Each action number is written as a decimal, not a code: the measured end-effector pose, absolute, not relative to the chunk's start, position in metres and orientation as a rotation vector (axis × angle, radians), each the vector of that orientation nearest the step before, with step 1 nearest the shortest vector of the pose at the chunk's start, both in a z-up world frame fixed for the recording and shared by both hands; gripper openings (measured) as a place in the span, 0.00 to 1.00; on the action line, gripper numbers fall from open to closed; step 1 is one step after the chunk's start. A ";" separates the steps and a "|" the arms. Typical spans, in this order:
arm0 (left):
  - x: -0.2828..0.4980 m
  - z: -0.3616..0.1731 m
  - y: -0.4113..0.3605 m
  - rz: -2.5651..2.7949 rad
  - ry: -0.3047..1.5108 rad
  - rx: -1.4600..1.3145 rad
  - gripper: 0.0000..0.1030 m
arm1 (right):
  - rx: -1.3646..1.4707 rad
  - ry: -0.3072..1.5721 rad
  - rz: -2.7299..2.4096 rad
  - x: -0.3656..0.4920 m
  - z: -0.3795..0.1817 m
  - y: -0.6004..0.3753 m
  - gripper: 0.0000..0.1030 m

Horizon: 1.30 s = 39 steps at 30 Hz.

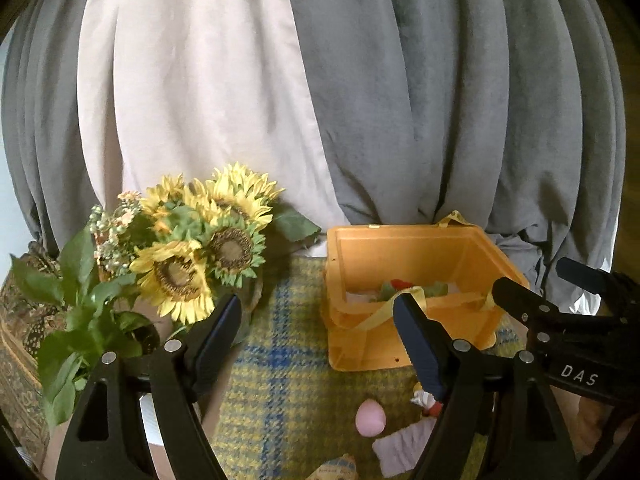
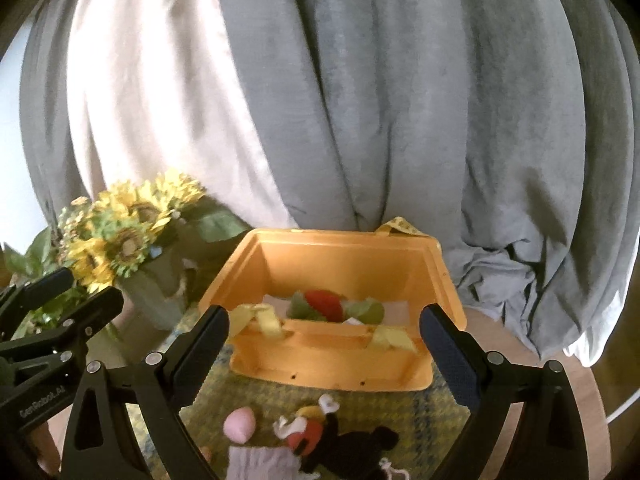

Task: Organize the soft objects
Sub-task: 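Withdraw both tools from the crate back toward the remaining toys, then grasp the bus-printed pouch with the left tool while the right tool grasps the white fluffy plush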

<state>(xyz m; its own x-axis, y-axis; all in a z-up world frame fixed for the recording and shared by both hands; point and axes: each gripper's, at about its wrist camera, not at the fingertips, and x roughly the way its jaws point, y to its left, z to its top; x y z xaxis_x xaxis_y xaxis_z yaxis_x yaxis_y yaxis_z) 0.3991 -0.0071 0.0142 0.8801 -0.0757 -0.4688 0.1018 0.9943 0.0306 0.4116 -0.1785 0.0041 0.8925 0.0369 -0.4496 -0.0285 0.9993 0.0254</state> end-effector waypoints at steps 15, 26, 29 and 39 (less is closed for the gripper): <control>0.355 -0.024 0.003 -0.106 0.500 0.107 0.76 | 0.008 0.512 0.100 0.382 -0.030 -0.156 0.94; 0.351 -0.069 0.001 -0.113 0.607 0.163 0.76 | 0.015 0.588 0.102 0.377 -0.069 -0.157 0.93; 0.350 -0.080 0.002 -0.114 0.640 0.166 0.76 | 0.029 0.627 0.119 0.378 -0.082 -0.156 0.91; 0.355 -0.114 0.000 -0.154 0.756 0.165 0.76 | 0.043 0.741 0.150 0.388 -0.118 -0.154 0.83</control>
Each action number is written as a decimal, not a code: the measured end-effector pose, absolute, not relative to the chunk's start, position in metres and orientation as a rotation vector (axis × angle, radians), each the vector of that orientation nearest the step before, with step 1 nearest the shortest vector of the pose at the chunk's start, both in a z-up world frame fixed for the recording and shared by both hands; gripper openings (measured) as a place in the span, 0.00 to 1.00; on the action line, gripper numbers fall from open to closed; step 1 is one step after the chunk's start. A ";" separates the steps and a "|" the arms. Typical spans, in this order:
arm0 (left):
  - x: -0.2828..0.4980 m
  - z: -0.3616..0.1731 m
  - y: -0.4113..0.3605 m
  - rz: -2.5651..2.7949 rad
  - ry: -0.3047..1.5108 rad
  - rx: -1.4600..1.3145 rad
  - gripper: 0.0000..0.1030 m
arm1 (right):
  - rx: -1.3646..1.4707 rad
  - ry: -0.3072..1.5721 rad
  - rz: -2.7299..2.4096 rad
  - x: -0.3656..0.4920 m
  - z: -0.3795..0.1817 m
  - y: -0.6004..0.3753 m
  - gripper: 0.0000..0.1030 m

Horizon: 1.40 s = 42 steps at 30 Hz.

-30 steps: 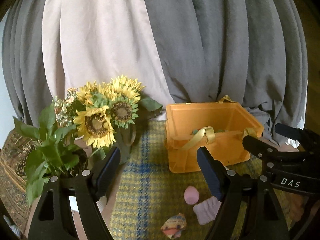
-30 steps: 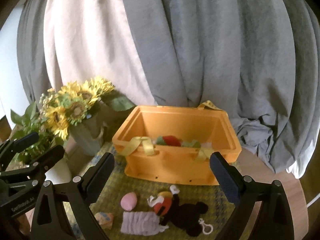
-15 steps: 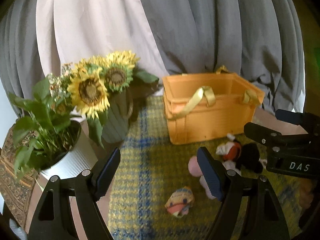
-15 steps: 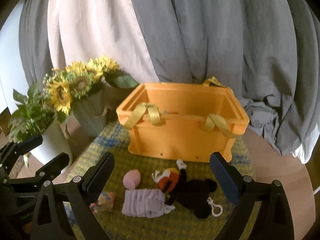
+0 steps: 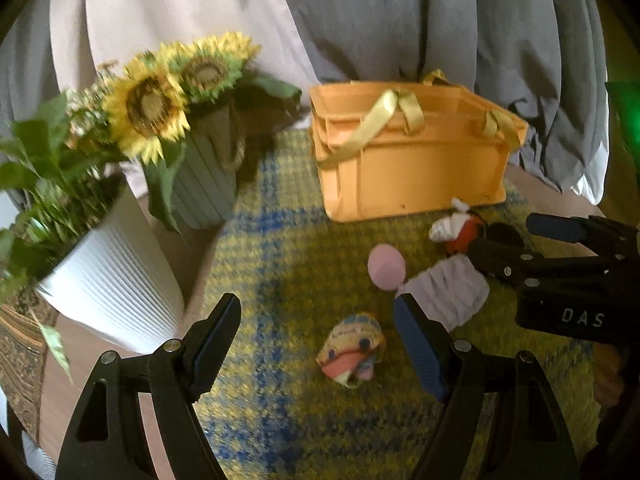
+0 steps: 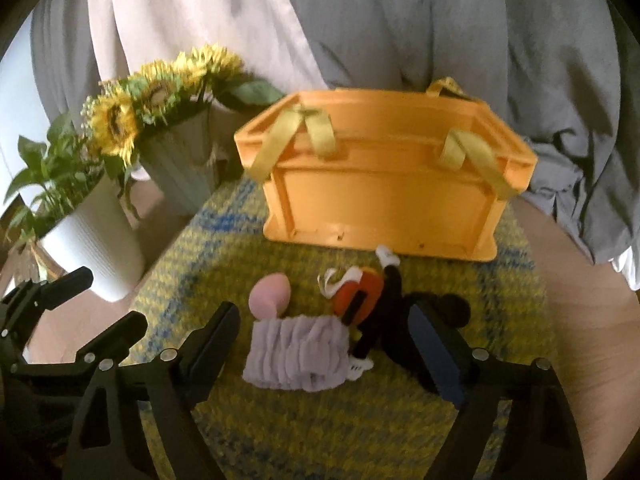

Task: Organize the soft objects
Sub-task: 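Grasp the bus-printed pouch with the left tool while the right tool grasps the white fluffy plush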

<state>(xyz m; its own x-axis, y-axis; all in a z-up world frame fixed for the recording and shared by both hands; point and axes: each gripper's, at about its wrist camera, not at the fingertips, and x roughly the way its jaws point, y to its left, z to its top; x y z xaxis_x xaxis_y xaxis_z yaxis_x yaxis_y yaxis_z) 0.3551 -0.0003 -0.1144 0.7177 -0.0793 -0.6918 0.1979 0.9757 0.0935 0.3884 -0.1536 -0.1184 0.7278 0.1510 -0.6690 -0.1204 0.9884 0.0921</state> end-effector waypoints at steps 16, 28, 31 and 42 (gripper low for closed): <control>0.375 -0.156 -0.009 -0.205 0.892 0.153 0.76 | 0.092 0.884 0.191 0.411 -0.164 -0.159 0.67; 0.389 -0.178 -0.013 -0.224 0.953 0.125 0.63 | 0.071 0.916 0.206 0.424 -0.181 -0.154 0.44; 0.388 -0.178 -0.014 -0.241 0.953 0.121 0.52 | 0.071 0.915 0.221 0.423 -0.181 -0.154 0.32; 0.384 -0.168 -0.011 -0.250 0.935 0.051 0.34 | 0.046 0.888 0.257 0.414 -0.169 -0.151 0.26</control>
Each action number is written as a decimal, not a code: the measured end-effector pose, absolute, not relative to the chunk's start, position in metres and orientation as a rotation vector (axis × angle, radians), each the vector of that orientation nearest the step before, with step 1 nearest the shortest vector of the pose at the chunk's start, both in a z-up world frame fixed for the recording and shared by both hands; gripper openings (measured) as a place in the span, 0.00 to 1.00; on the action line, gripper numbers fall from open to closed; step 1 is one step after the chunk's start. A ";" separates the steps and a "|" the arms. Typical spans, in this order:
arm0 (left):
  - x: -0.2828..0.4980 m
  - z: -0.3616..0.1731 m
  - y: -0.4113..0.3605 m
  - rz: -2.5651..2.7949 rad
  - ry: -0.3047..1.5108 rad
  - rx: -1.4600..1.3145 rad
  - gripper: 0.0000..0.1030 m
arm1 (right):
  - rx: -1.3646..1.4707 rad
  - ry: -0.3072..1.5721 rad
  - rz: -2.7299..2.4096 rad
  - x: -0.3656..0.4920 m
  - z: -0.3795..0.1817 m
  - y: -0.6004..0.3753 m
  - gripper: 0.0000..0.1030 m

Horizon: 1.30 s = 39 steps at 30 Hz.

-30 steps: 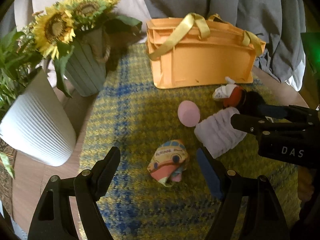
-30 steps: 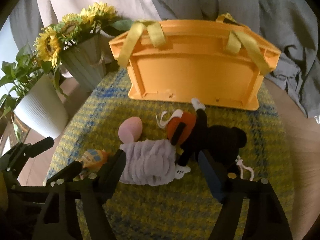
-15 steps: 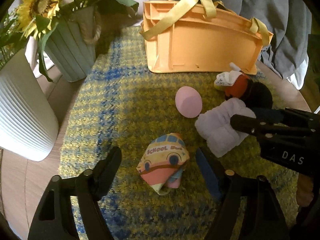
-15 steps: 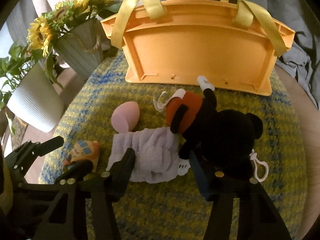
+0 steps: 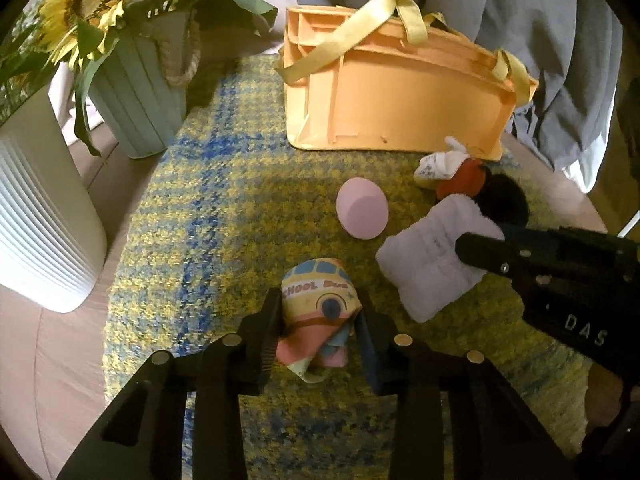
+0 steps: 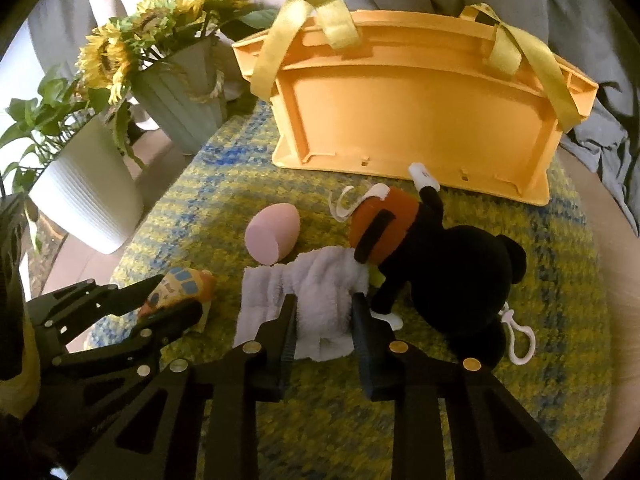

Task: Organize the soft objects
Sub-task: 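Grasp the bus-printed pouch with the left tool while the right tool grasps the white fluffy plush, then carry pouch and white plush into the orange crate and open both tools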

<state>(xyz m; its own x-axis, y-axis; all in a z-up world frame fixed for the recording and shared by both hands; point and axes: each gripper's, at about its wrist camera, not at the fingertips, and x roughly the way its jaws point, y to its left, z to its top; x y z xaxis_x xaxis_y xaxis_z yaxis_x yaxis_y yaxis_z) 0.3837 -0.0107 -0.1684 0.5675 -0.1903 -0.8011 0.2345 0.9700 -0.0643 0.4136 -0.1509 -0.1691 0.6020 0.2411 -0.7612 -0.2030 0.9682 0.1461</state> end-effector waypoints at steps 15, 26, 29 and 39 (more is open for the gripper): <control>0.377 -0.132 -0.010 -0.244 0.844 0.000 0.33 | 0.042 0.824 0.274 0.398 -0.144 -0.153 0.24; 0.375 -0.099 -0.016 -0.250 0.744 -0.018 0.33 | 0.046 0.738 0.261 0.387 -0.117 -0.158 0.24; 0.376 -0.090 -0.017 -0.258 0.716 -0.022 0.33 | 0.049 0.706 0.254 0.383 -0.106 -0.162 0.24; 0.375 -0.052 -0.025 -0.289 0.610 -0.037 0.33 | 0.072 0.599 0.218 0.376 -0.074 -0.169 0.24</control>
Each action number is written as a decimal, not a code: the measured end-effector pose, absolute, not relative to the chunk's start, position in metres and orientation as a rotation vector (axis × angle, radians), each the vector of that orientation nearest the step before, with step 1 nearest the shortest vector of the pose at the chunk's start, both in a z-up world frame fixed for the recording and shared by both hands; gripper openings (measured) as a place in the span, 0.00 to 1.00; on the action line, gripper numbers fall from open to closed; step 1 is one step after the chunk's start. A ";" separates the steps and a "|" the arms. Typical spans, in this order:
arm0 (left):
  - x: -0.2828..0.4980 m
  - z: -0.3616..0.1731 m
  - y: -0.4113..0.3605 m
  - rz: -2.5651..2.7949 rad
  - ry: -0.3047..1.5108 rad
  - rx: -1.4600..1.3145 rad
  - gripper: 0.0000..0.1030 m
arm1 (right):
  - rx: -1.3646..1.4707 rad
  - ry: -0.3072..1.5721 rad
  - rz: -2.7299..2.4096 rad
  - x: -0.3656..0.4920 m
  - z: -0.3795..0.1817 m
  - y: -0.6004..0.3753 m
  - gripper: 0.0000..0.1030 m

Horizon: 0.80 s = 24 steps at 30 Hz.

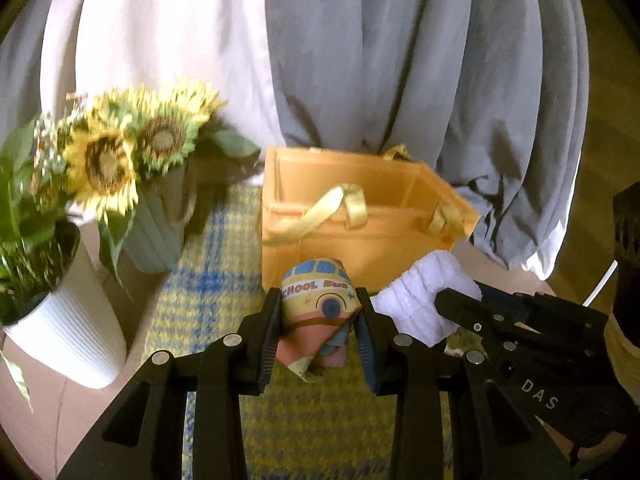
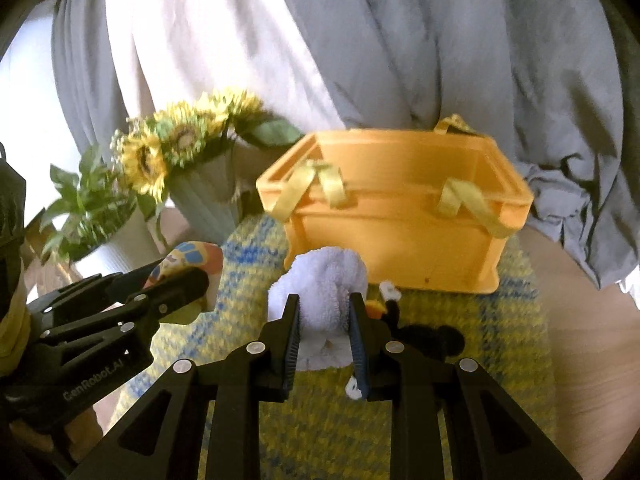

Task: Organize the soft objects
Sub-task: 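Carry pouch and white plush into the orange crate and open both tools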

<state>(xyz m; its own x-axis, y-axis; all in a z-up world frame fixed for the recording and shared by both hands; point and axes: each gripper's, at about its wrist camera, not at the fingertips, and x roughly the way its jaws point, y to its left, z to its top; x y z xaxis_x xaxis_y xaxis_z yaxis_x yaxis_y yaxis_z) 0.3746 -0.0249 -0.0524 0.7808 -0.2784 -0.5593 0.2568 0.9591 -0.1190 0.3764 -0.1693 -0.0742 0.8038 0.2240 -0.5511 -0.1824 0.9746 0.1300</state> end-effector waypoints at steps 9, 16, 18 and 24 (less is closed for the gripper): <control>0.373 -0.016 -0.034 -0.314 0.491 -0.020 0.33 | 0.070 0.473 0.175 0.370 -0.040 -0.179 0.24; 0.377 0.006 -0.042 -0.331 0.415 0.002 0.33 | 0.085 0.395 0.140 0.368 -0.018 -0.188 0.24; 0.378 0.012 -0.044 -0.335 0.397 0.005 0.33 | 0.088 0.379 0.136 0.368 -0.014 -0.190 0.24; 0.383 0.027 -0.051 -0.350 0.350 0.010 0.34 | 0.091 0.322 0.116 0.367 0.000 -0.196 0.24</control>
<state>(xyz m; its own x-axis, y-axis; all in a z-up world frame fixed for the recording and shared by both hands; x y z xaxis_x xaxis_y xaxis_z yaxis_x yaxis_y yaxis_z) 0.3832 -0.0506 0.0267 0.8800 -0.3341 -0.3375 0.3374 0.9400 -0.0508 0.3668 -0.1958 -0.0001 0.9419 0.1279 -0.3105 -0.0988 0.9893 0.1078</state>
